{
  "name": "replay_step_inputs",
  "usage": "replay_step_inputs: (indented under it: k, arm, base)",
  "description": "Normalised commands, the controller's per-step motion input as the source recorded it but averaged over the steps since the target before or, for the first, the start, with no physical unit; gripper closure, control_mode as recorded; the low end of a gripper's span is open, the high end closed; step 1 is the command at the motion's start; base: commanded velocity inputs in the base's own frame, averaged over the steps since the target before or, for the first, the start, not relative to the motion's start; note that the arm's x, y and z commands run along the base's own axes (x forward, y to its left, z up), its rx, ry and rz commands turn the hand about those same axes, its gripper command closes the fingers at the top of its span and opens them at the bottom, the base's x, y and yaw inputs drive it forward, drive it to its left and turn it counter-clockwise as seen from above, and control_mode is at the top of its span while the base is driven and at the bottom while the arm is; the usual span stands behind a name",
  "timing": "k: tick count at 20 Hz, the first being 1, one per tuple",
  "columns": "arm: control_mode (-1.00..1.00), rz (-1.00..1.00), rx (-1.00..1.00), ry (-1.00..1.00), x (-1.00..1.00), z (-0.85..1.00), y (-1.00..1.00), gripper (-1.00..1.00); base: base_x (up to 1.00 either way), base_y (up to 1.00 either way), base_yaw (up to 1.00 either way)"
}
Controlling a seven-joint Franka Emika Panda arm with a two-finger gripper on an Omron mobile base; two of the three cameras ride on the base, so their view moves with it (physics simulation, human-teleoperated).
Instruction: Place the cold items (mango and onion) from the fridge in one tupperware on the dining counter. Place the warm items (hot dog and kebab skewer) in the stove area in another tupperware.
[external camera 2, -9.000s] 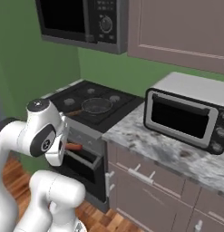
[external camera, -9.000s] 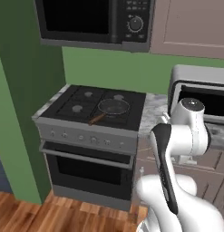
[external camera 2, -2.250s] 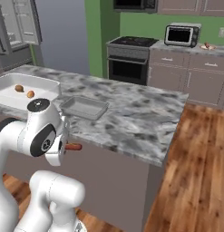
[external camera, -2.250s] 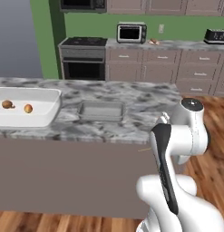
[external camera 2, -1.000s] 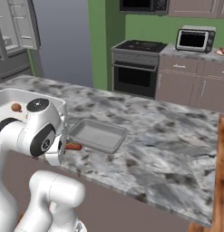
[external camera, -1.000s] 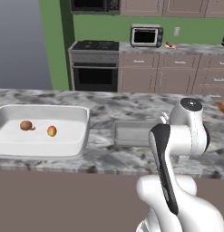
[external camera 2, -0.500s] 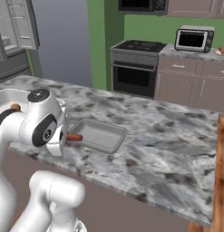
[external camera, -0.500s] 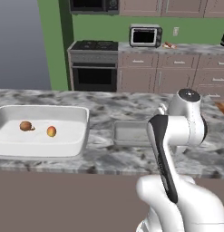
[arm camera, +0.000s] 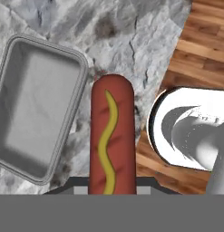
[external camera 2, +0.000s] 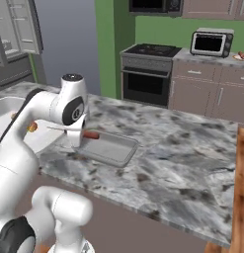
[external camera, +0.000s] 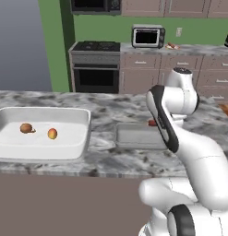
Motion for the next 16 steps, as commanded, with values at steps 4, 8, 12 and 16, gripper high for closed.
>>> replay_step_inputs:
  k: [4, 8, 12, 16]
  arm:
    - [-1.00, -0.01, 0.14, 0.03, 0.64, -0.81, -0.35, 1.00]
    - [-1.00, -0.06, 0.14, 0.00, 0.43, -0.90, -0.47, 1.00]
    - [-1.00, -0.08, 0.05, -0.02, 0.44, -0.74, -0.27, 1.00]
    - [-1.00, -0.03, 0.00, 0.07, 0.81, -0.25, -0.03, 1.00]
  base:
    - [0.00, 0.00, 0.00]
    - [0.00, 0.00, 0.00]
    - [0.00, 0.00, 0.00]
    - [0.00, 0.00, 0.00]
